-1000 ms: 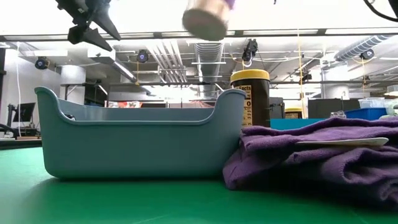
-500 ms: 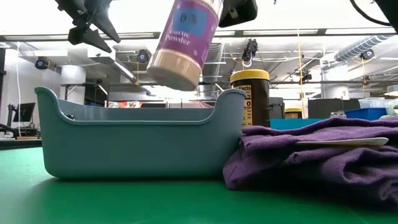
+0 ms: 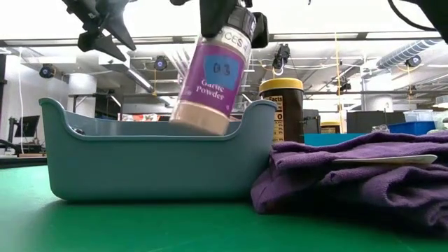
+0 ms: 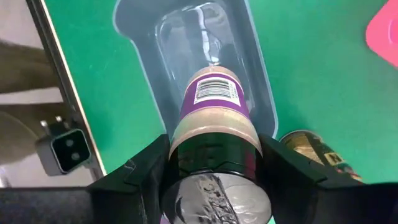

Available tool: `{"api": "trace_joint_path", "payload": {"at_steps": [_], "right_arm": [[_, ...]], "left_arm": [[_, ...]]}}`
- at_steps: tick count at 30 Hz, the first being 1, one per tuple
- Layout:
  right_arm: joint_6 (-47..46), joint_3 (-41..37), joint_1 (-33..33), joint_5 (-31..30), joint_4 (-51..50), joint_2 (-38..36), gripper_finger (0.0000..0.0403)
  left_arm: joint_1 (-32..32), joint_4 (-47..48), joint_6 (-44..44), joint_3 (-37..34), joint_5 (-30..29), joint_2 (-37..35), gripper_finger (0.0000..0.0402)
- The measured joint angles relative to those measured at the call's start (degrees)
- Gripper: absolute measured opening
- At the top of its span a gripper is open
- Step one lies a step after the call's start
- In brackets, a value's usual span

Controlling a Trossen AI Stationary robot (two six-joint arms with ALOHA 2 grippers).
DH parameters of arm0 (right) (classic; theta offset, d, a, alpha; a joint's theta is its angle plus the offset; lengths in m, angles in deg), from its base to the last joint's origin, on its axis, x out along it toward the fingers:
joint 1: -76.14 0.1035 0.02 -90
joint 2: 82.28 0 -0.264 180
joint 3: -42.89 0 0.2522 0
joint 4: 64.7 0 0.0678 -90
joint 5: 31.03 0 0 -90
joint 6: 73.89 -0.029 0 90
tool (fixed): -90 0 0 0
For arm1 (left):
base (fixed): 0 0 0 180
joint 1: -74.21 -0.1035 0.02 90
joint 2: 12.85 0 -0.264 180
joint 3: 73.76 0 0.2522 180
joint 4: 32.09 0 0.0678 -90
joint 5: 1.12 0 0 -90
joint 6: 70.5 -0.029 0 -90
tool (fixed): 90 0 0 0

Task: Sort spices by type
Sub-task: Put the violet seasoning bottle into the gray bin

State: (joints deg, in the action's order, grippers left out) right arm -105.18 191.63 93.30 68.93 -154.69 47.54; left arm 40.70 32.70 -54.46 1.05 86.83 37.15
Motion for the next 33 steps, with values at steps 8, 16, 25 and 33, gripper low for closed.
{"api": "trace_joint_path", "payload": {"at_steps": [8, 16, 25, 33], "right_arm": [[9.2, 0.0, 1.6, -0.8, -0.3, 1.4, 0.0200], [10.9, 0.0, 1.7, -1.8, -0.2, 2.9, 0.0200], [11.8, -0.1, 1.6, -2.7, -1.0, 3.1, 0.0200], [13.2, -0.1, 1.6, -5.1, -1.1, 3.1, 0.0205]], "left_arm": [[0.0, 0.5, -1.0, 0.0, -0.5, 0.3, 0.0242], [0.0, 0.5, -1.9, 0.0, -2.6, 0.3, 0.0242], [0.0, 0.5, -2.1, 0.0, -3.3, 0.3, 0.0242], [0.0, 0.5, -2.1, 0.0, -3.5, 0.3, 0.0242]]}}
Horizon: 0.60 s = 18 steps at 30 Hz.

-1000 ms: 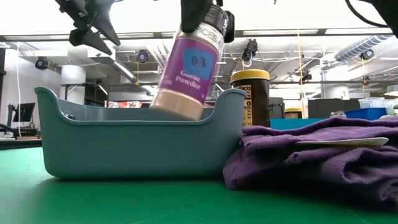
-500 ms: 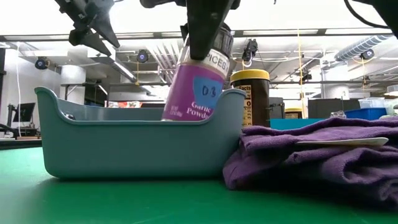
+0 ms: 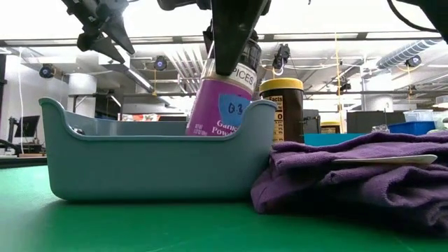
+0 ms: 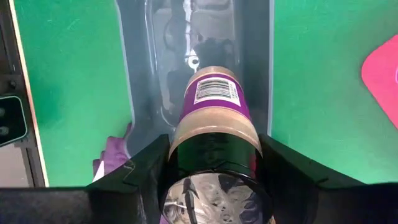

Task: Sort spices by type
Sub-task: Put the violet seasoning bottle into the gray bin

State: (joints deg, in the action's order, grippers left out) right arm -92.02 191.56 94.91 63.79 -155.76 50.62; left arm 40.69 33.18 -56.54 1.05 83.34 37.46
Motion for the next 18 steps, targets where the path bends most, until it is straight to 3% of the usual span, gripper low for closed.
{"api": "trace_joint_path", "payload": {"at_steps": [18], "right_arm": [[2.2, 0.0, 0.0, -0.2, -0.1, 0.0, 0.0229]], "left_arm": [[0.0, 0.0, 0.0, 0.0, -1.5, 0.0, 0.0242]]}}
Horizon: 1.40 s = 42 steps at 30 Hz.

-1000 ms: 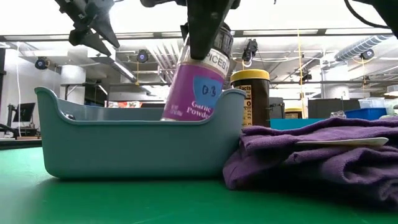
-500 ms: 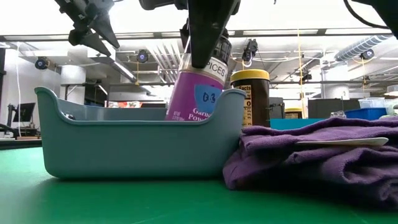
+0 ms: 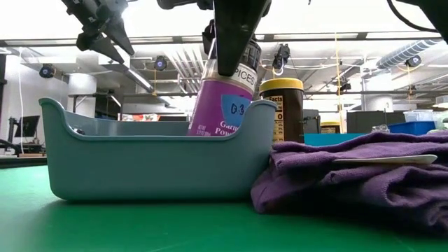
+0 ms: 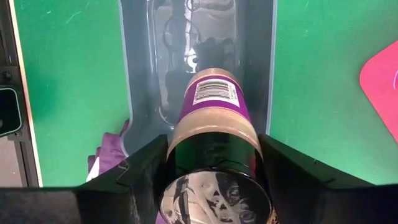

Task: Sort spices by type
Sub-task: Put the violet seasoning bottle into the gray bin, then put the orange seasoning bottle into the gray bin

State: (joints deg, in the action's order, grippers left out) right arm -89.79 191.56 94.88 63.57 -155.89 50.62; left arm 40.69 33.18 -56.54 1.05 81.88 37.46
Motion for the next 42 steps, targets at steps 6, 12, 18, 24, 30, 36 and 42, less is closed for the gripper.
{"api": "trace_joint_path", "payload": {"at_steps": [6, 12, 18, 24, 30, 36, 42], "right_arm": [[0.0, 0.0, 0.0, 0.3, 0.0, 0.0, 0.0244], [-0.7, 0.0, 0.0, 0.3, 0.1, 0.0, 0.0268], [-2.3, 0.0, 0.0, 0.3, -0.2, -0.6, 0.0285], [-5.1, 0.0, 0.0, 0.3, -1.3, -2.9, 0.0286], [-8.8, 0.0, 0.0, 0.1, -2.3, -6.7, 0.0278], [-14.6, 0.0, 0.0, -3.0, -5.4, -11.9, 0.0264], [-15.4, 0.0, 0.0, -13.2, -10.6, -17.8, 0.0253]], "left_arm": [[0.0, 0.0, 0.0, 0.0, 0.0, 0.0, 0.0242], [0.0, 0.0, 0.0, 0.0, 0.0, 0.0, 0.0242], [0.0, 0.0, 0.0, 0.0, 0.0, 0.0, 0.0242], [0.0, 0.0, 0.0, 0.0, 0.0, 0.0, 0.0242], [0.0, 0.0, 0.1, 0.0, 0.1, -0.1, 0.0242], [0.0, 2.3, 1.7, 0.0, 3.6, -0.7, 0.0242], [1.3, 4.0, 6.8, 0.0, 9.5, -1.8, 0.0242]]}}
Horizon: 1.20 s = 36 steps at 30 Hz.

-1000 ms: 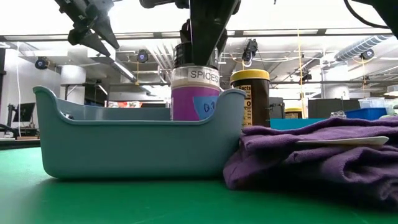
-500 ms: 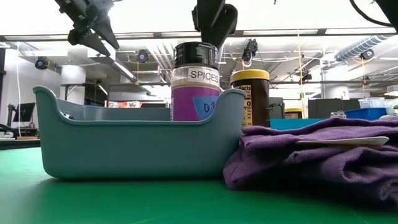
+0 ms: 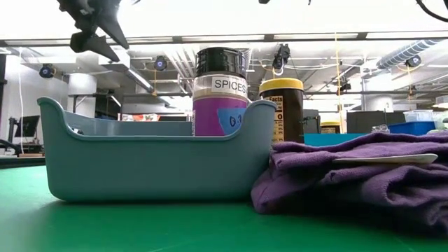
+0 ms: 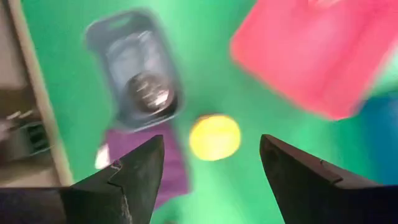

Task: Sort spices by type
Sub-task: Put the orange seasoning bottle into the gray bin

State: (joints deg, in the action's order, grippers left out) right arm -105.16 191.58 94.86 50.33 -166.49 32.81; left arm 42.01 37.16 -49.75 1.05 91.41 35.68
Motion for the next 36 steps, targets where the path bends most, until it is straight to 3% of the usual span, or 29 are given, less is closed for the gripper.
{"api": "trace_joint_path", "payload": {"at_steps": [3, 10, 20, 26, 28, 31, 36], "right_arm": [[2.9, -0.1, -0.6, -8.4, -0.1, -2.9, 0.0249], [10.0, -1.4, -2.9, -20.2, 0.0, -11.1, 0.0245], [11.1, -13.1, -7.3, -27.6, 0.6, -26.6, 0.0254], [10.6, -24.9, -8.1, -29.3, 8.0, -35.9, 0.0244], [11.4, -29.1, -8.1, -29.4, 12.2, -38.6, 0.0243], [12.8, -34.9, -8.0, -29.3, 18.3, -41.8, 0.0246], [14.6, -41.2, -8.1, -28.4, 24.6, -44.4, 0.0257]], "left_arm": [[2.7, 0.0, 4.1, 0.0, 1.2, -0.3, 0.0242], [15.3, -0.4, 18.4, 0.0, 1.2, 0.2, 0.0242], [40.1, -0.6, 48.2, 0.0, 0.0, 4.6, 0.0242], [57.9, -0.6, 66.5, 0.0, 7.1, 10.0, 0.0242], [63.1, -0.6, 68.2, 0.0, 10.6, 12.1, 0.0242], [70.3, -0.5, 61.9, 0.0, 12.9, 14.8, 0.0242], [80.5, 1.0, 54.6, 0.0, 5.7, 17.5, 0.0242]]}}
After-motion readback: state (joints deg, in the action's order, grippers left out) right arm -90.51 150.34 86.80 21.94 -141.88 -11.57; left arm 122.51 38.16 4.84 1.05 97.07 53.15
